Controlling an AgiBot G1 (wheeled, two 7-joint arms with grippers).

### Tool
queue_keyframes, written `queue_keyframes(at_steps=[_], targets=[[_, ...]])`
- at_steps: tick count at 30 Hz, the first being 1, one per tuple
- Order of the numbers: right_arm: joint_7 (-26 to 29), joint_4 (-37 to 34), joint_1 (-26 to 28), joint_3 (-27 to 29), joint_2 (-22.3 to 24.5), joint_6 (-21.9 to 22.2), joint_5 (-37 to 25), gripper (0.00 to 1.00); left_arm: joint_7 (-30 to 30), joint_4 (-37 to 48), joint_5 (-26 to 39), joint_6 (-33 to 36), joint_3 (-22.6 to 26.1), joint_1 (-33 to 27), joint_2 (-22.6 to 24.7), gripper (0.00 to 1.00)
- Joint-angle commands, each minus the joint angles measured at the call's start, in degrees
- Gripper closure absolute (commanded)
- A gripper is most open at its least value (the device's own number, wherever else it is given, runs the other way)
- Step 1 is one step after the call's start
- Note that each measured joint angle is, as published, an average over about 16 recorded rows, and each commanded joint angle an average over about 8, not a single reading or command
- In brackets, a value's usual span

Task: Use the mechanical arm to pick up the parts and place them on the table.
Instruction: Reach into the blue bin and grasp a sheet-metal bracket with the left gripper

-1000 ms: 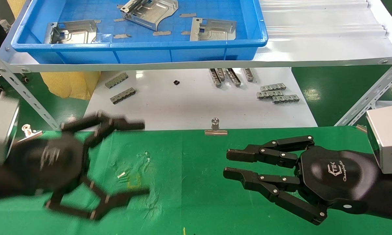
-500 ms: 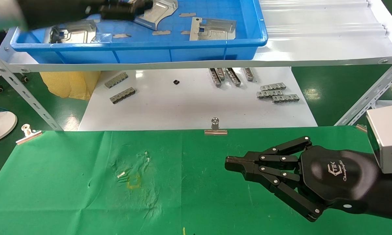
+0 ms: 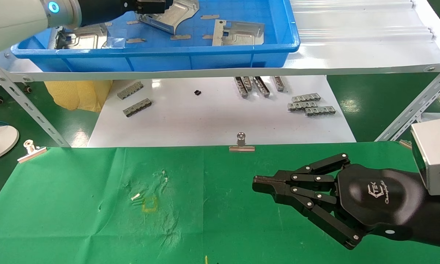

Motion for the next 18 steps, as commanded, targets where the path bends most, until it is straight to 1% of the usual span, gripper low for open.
queue_keyframes(at_steps=[1,18], targets=[[0.0,0.0,0.0,0.0,0.0,0.0,0.0,0.0,-0.32,1.31,0.2,-1.3,0.13,-0.21,0.83,1.0],[0.0,0.0,0.0,0.0,0.0,0.0,0.0,0.0,-3.29,0.91,1.52,-4.13,1.09,0.41,2.03,1.0]])
